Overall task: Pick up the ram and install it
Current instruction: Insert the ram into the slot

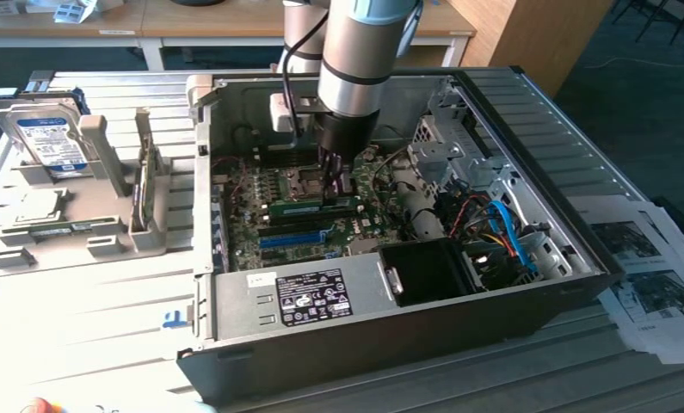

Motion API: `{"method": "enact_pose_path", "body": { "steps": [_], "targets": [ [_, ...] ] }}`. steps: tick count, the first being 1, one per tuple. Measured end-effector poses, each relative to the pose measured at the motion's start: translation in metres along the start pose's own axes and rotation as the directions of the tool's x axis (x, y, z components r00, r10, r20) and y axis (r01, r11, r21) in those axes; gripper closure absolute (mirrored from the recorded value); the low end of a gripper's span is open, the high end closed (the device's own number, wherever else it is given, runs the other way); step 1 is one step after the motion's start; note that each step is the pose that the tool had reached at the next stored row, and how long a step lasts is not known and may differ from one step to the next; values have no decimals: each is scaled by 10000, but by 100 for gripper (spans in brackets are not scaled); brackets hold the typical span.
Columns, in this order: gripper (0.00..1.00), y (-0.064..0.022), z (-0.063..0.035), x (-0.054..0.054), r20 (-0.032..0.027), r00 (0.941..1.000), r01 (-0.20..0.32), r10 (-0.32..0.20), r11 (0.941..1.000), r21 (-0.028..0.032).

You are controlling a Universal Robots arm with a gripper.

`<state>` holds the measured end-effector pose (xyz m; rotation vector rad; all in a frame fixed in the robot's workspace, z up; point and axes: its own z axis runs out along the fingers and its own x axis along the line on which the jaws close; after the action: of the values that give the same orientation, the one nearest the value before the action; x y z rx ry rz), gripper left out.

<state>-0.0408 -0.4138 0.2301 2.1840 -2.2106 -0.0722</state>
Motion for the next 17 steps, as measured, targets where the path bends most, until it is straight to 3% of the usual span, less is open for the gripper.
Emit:
{"method": "enact_pose_path", "body": {
  "steps": [17],
  "targets": [
    [88, -16, 1, 0, 1, 10000, -2, 2, 10000, 0]
  ]
}}
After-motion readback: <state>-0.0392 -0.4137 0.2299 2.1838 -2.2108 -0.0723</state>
